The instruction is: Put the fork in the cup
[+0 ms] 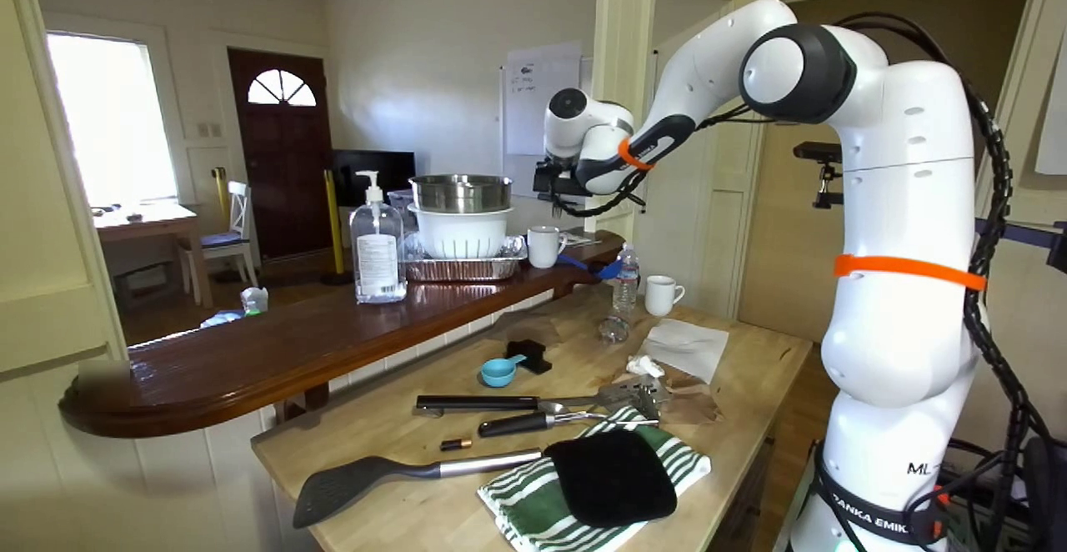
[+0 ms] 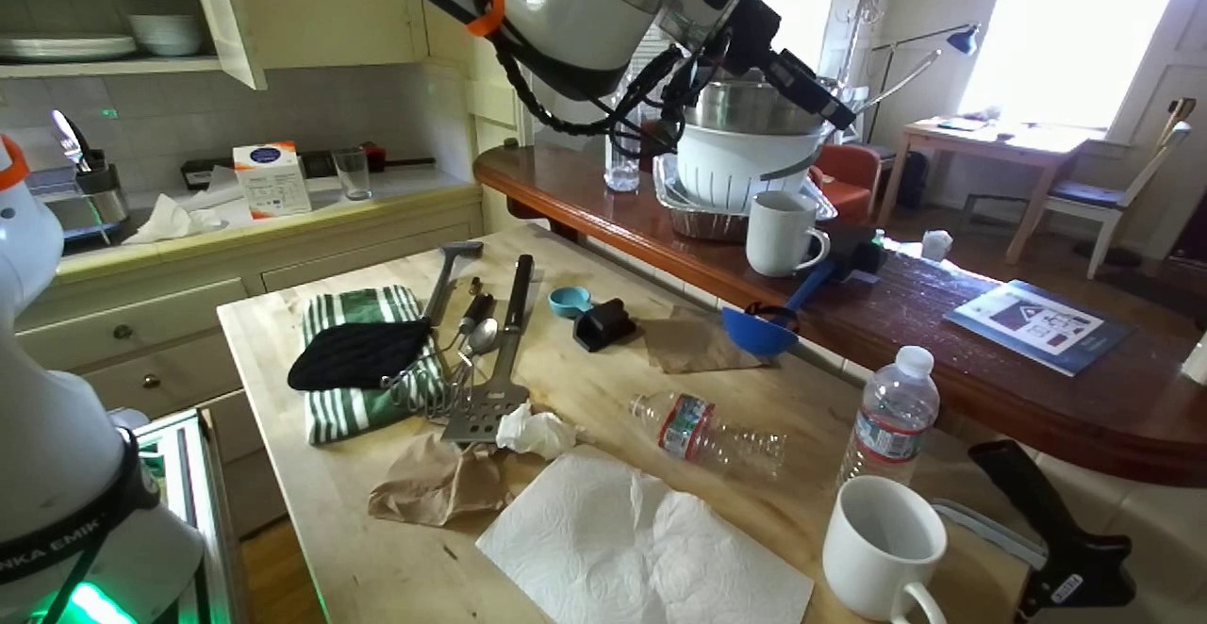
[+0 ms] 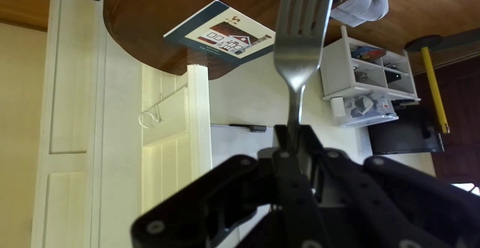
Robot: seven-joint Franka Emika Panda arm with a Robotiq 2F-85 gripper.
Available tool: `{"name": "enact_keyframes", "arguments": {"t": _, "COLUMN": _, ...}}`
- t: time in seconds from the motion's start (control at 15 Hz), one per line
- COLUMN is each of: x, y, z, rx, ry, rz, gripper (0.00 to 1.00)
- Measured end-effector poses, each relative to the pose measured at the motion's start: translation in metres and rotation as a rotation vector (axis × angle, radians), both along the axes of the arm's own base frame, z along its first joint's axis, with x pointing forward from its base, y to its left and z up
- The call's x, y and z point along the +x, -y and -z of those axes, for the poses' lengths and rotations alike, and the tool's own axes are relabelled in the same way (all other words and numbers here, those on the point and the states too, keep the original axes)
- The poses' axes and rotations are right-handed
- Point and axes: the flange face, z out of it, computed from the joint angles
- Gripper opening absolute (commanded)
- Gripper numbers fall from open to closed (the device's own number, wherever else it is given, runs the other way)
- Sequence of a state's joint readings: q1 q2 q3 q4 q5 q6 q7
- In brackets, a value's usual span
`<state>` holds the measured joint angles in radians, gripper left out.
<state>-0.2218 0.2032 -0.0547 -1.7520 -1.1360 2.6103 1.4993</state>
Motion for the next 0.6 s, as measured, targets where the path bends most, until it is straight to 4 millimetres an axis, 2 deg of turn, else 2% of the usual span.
{"name": "enact_keyframes", "arguments": {"t": 0.6, "x": 0.022, "y": -0.008, "z": 0.03, "rx": -0.045, "ry": 0.053, "rz": 0.006, "gripper": 0.03}}
